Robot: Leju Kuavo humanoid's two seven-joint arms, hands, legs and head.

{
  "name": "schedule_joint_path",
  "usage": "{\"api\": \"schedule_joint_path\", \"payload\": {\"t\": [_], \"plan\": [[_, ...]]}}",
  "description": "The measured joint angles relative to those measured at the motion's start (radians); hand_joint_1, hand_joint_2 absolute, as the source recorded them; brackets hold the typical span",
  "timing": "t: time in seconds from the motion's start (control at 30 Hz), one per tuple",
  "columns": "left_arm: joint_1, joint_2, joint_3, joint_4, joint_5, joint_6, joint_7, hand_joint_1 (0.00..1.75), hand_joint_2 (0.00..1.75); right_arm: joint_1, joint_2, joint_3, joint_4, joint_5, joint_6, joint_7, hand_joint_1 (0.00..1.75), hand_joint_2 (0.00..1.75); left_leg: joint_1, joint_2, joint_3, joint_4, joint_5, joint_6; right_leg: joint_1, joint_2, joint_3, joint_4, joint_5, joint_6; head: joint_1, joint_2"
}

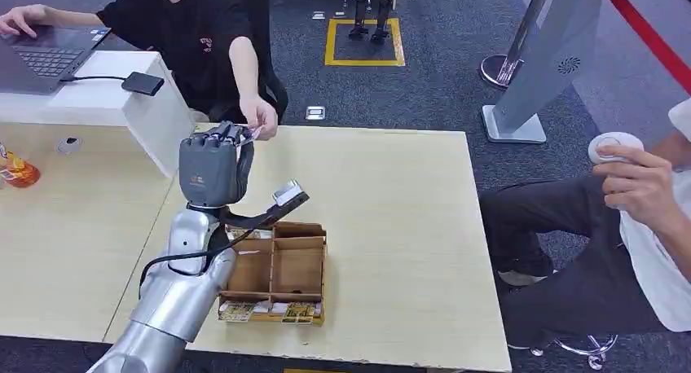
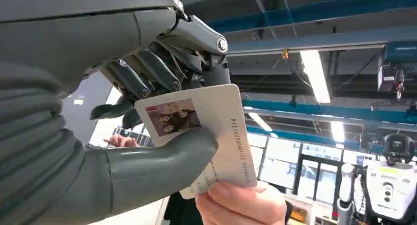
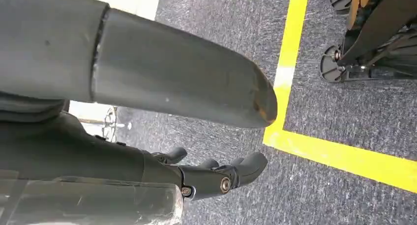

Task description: Pass the card to the sensor for recognition and then transmit it.

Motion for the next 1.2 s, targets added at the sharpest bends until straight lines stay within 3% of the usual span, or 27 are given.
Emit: {"api": "schedule_joint_path", "payload": {"t": [0.3,0.5,0.67,0.97,1.2], "plan": [[0.173,-0.001,0.0,-0.178,0.003,0.0,-0.06,1.75,1.75,0.005,0.002,-0.007,0.0,-0.032,-0.014,0.0,0.0,0.0,0.0,0.0,-0.001,0.0,-0.001,0.0,0.0,0.0,-0.001,0.0,0.0,0.0,0.0,0.0],[0.315,0.011,0.029,-0.272,0.127,0.0,-0.145,1.75,1.75,0.015,0.007,-0.027,0.002,-0.06,-0.027,-0.005,0.0,0.0,0.0,0.0,-0.001,0.0,-0.001,0.0,0.0,0.0,-0.001,0.0,-0.001,0.0,0.0,0.0],[0.404,0.017,0.092,-0.309,0.185,0.0,-0.191,1.75,1.75,0.022,0.013,-0.042,0.003,-0.072,-0.03,-0.01,0.0,0.0,0.0,0.0,-0.001,-0.001,-0.001,0.0,0.0,0.0,-0.001,0.0,-0.001,0.0,0.0,0.0],[0.488,0.024,0.157,-0.328,0.243,0.0,-0.197,1.75,1.75,0.025,0.022,-0.061,0.003,-0.085,-0.034,-0.018,0.0,0.0,0.0,0.0,-0.001,-0.001,-0.001,0.0,0.0,-0.001,-0.001,0.0,-0.001,0.0,0.0,0.0],[0.507,0.035,0.182,-0.33,0.428,0.0,-0.217,1.75,1.75,0.027,0.022,-0.074,0.003,-0.094,-0.041,-0.018,0.0,0.0,0.0,0.0,-0.001,-0.001,-0.001,0.0,0.0,-0.001,-0.001,0.0,-0.001,0.0,0.0,0.0]]}}
